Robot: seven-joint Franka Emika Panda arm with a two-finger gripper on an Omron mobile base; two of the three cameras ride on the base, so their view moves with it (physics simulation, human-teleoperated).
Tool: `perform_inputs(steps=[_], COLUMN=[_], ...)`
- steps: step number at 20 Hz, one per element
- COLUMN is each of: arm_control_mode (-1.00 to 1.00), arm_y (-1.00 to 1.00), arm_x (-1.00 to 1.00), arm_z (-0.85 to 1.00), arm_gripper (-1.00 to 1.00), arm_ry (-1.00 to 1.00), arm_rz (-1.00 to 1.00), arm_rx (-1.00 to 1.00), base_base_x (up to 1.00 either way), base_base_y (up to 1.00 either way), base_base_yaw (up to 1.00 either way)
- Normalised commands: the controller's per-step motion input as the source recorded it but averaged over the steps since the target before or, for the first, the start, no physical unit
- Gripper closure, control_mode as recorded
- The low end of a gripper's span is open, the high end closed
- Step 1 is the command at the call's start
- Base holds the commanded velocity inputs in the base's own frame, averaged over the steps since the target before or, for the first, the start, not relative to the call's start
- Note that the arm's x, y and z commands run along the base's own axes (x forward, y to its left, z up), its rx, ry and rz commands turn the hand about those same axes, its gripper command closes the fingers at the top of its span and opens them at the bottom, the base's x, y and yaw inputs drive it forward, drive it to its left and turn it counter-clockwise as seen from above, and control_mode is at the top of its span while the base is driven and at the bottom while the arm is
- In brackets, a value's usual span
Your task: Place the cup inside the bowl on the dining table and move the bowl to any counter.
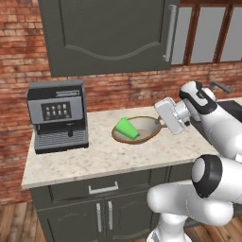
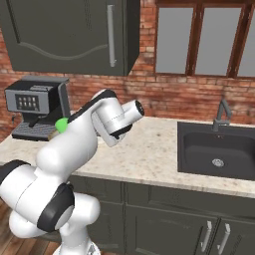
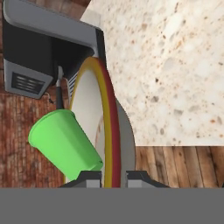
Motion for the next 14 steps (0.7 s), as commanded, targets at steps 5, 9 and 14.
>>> perform_inputs(steps=[5,9,14], arm_control_mode=[-1.0,-1.0,-1.0], arm_y=[0.0,-0.14,-0.17], arm_x=[0.0,0.0,0.0], arm_z=[-0.14,-0.36,-0.21], arm_gripper=[1.0,1.0,1.0], arm_ry=[0.0,-0.03,-0.04], arm_rz=[0.0,0.0,0.0], arm_rx=[0.0,0.07,0.05], base_base_x=[0.0,0.0,0.0], base_base_y=[0.0,0.0,0.0], base_base_yaw=[0.0,0.0,0.0])
